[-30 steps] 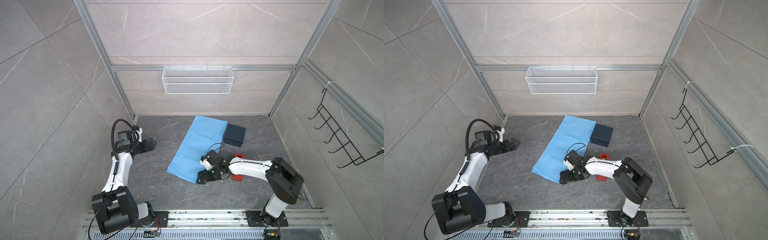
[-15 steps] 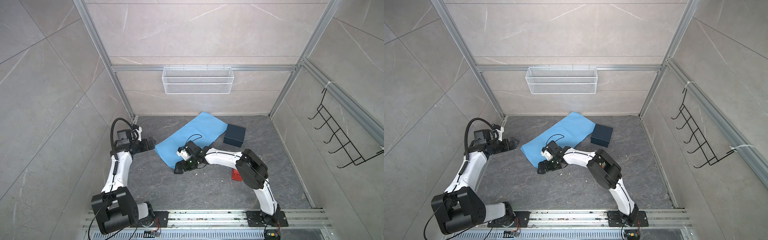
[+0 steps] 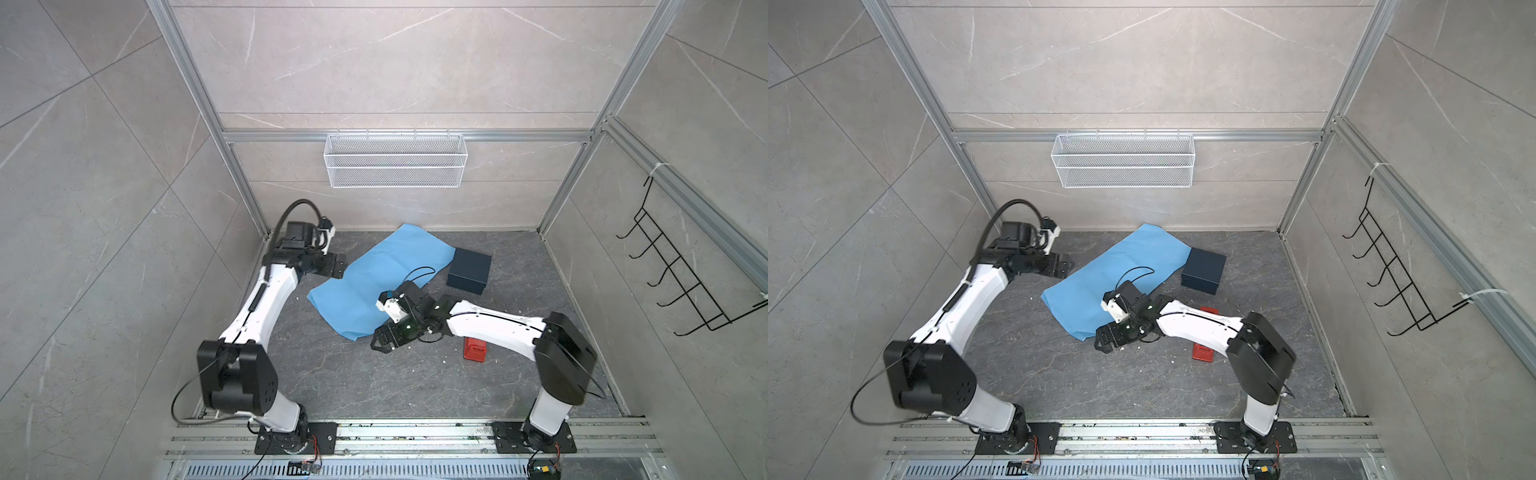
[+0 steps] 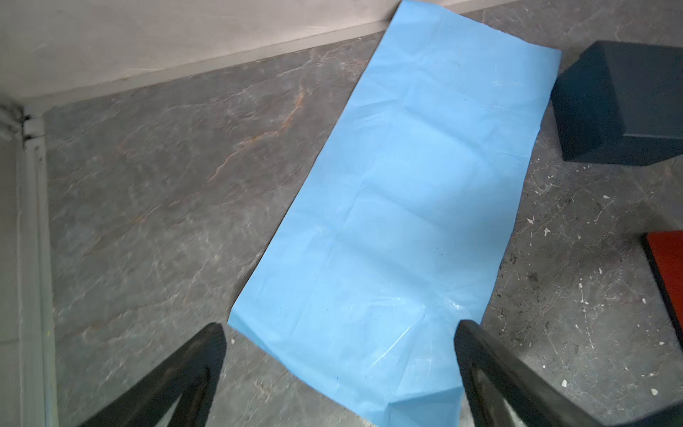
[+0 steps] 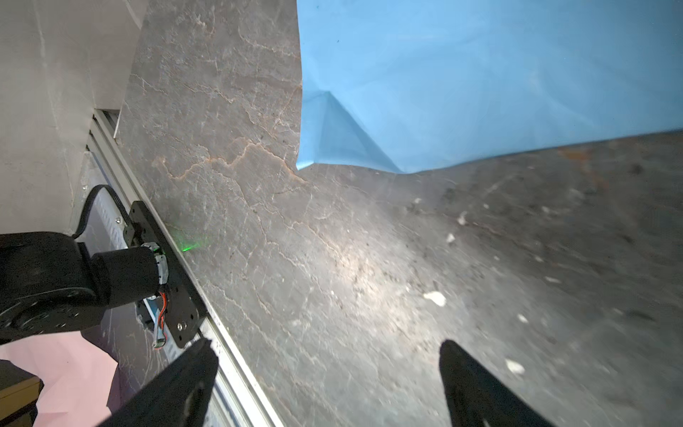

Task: Wrap a gift box in wrapping paper
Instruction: Move the wrapping paper to the center of the table.

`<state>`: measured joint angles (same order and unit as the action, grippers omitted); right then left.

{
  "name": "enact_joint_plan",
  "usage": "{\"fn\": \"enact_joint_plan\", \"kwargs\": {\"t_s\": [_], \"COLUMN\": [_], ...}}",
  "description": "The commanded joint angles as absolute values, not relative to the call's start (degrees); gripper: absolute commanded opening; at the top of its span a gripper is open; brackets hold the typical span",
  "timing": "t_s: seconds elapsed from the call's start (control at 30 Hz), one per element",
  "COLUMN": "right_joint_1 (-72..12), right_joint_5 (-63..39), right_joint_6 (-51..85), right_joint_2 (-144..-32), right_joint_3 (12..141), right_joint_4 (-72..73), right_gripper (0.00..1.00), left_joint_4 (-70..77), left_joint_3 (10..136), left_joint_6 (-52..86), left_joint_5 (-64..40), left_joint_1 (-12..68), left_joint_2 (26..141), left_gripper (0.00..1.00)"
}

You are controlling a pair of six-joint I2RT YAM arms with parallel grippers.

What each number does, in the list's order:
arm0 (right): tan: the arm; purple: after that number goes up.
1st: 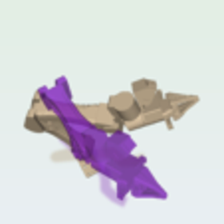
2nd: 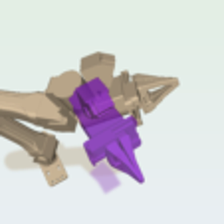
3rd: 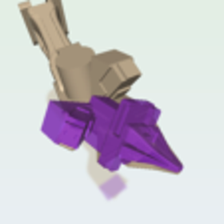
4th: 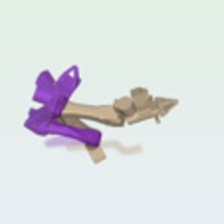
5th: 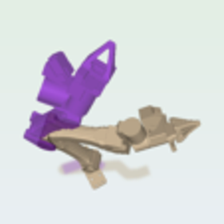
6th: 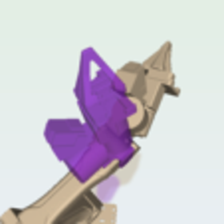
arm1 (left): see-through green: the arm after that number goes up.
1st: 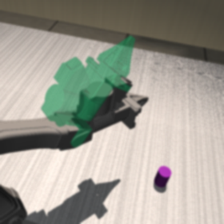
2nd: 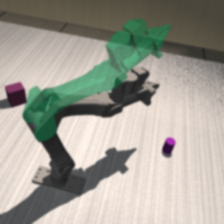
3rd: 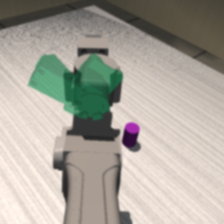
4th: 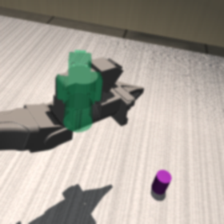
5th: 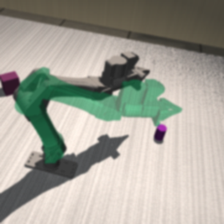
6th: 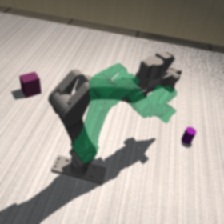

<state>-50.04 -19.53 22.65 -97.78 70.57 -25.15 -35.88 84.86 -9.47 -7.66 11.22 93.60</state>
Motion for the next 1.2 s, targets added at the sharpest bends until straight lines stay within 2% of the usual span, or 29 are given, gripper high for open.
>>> {"fn": "enact_joint_plan", "kwargs": {"t_s": [0.0,0.2,0.37,0.63,0.87,1.17], "right_joint_1": [-47.51,-44.31,-41.47,-39.07,-37.38,-36.45], "right_joint_5": [-12.83,-3.20,3.30,6.28,7.95,7.02], "right_joint_6": [22.05,24.74,27.15,28.68,28.64,27.86], "right_joint_2": [-91.55,-82.74,-76.37,-70.41,-67.14,-68.09], "right_joint_3": [66.39,62.49,59.03,56.11,54.77,55.78], "right_joint_4": [-28.94,-33.66,-36.40,-41.42,-42.42,-41.32], "right_gripper": [0.97,0.98,1.00,1.00,1.00,1.00], "left_joint_4": [-40.73,-43.53,-45.43,-46.22,-46.14,-44.77], "left_joint_3": [92.43,107.17,122.18,136.84,136.94,125.68], "left_joint_6": [-10.69,-9.76,-8.79,-8.88,-9.77,-10.61], "left_joint_5": [-1.88,3.25,3.43,6.31,8.42,11.72], "left_joint_1": [16.67,24.93,29.43,32.08,32.70,33.28], "left_joint_2": [101.64,117.20,129.45,144.36,148.24,144.99], "left_gripper": [1.00,1.00,1.00,1.00,1.00,1.00]}}
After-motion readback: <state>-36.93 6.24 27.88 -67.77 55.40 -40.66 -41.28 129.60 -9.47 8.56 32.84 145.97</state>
